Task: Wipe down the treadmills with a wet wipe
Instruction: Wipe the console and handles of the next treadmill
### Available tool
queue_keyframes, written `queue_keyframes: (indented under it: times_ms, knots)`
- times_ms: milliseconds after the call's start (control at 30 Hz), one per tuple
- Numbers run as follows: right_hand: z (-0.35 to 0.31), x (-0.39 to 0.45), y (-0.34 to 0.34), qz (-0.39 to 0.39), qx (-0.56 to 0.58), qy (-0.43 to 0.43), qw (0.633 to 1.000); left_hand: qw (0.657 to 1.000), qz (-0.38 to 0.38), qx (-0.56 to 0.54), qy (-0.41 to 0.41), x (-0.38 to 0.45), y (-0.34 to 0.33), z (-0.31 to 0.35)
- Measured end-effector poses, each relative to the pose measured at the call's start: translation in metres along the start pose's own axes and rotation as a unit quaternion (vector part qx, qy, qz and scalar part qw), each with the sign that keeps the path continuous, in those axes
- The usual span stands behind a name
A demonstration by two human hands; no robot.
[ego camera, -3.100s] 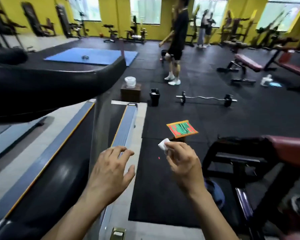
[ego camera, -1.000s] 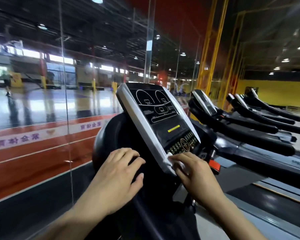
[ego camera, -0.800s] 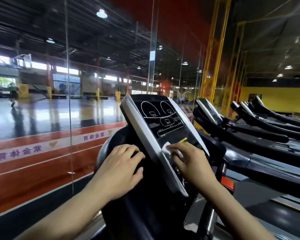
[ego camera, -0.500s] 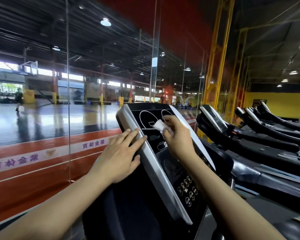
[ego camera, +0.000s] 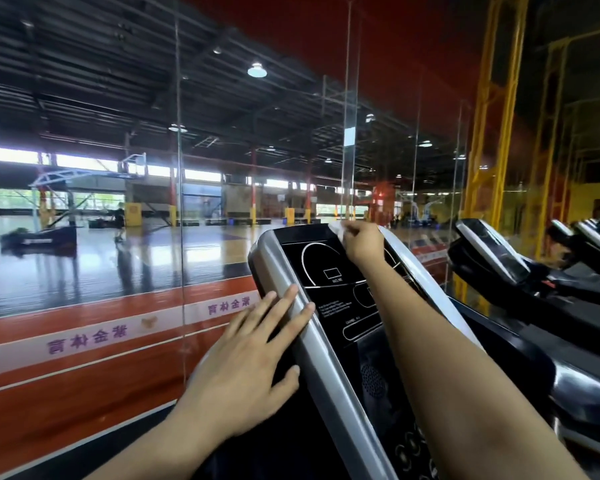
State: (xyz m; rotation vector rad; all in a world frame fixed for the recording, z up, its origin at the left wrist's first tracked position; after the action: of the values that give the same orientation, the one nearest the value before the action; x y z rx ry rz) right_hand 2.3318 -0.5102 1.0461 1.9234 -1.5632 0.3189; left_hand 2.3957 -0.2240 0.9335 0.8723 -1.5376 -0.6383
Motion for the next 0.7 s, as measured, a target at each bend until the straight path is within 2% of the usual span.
queue_keyframes:
  times_ms: [100,167,267,367,433,500,567,633,700]
  knots:
    - [0.000,-0.017,-0.021,-0.029,0.025,0.028,0.999,1.000,-0.003,-0.002,0.004,0.001,0.002,0.002]
    - [-0.014,-0.039,-0.028,-0.048,0.038,0.095,0.994,1.000,-0.008,-0.001,0.010,0.002,0.000,0.002]
    - [-0.048,-0.084,-0.038,-0.134,0.042,0.238,0.961,1.000,0.004,0.011,0.013,0.003,-0.003,0.000]
    - [-0.061,-0.100,-0.043,-0.192,0.050,0.311,0.929,1.000,-0.001,0.017,0.026,0.001,-0.005,-0.002]
    - [-0.049,-0.078,-0.040,-0.153,0.010,0.286,0.946,0.999,0.006,0.011,0.035,0.000,-0.005,-0.004]
    - [-0.024,-0.044,-0.029,-0.088,-0.012,0.185,0.979,0.999,0.012,0.016,0.037,-0.001,-0.006,-0.005]
    - [-0.002,-0.019,-0.018,-0.057,0.006,0.078,0.995,0.999,0.012,0.017,0.039,-0.002,-0.007,-0.004]
    - [0.005,-0.015,-0.015,-0.052,0.005,0.062,0.997,0.999,0.014,0.021,0.040,-0.002,-0.007,-0.004]
    - [-0.004,-0.033,-0.022,-0.061,0.013,0.102,0.993,0.999,0.020,0.024,0.041,-0.001,-0.007,-0.005]
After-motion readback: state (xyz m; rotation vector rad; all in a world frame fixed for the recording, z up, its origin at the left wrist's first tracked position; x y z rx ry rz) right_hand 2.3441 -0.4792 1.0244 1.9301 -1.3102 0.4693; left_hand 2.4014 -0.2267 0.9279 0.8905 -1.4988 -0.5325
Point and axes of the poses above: each hand's wrist, its own x-axis towards the middle knuckle, its own y-axis out of the back of the hand, z = x × y, the point moved 3 cm from there along x, towards the middle knuckle, and after that the axes turned 3 degrees about -z, right-handed, at the moved point
